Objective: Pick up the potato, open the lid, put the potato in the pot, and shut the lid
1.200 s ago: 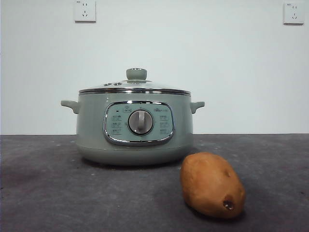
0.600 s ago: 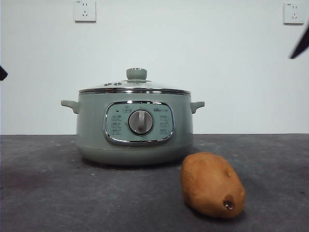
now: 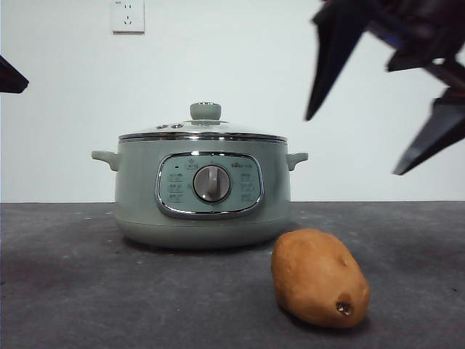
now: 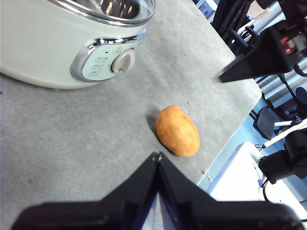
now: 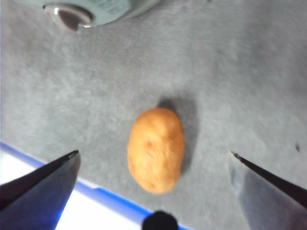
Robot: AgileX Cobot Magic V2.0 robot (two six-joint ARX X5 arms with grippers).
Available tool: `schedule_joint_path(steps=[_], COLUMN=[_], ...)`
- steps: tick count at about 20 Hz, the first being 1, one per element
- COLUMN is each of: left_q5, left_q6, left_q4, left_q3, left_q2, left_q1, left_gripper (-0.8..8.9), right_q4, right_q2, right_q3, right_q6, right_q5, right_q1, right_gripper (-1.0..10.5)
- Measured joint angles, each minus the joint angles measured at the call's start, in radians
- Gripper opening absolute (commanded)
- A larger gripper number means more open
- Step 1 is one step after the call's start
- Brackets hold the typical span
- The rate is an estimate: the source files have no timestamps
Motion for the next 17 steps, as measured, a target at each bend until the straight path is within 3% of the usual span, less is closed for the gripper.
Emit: schedule_joint_path(steps=[6,12,17], left_q5=[-0.034,-0.047,-0.055], left_q6=[0.000,-0.001,-0.001], left_q4=[0.000,0.029,0.019], left_q3=[0.000,0.008,0.102], left_q2=[0.000,0.002,0.038], left_q1=[0.000,0.000,0.000], left_gripper=[-0.04,-0.05,-0.05], right_q4=[-0.108,-0.144,-0.081], right_q2=[0.165,0.286,0.372], right_q3=[0.105,0.106,0.106], right_q6=[0.041,0.067,0.068], right_q5=[0.167,0.221,0.225], right_q1=[0.153,0.268,0.283], right_gripper=[5.1,5.1,5.0])
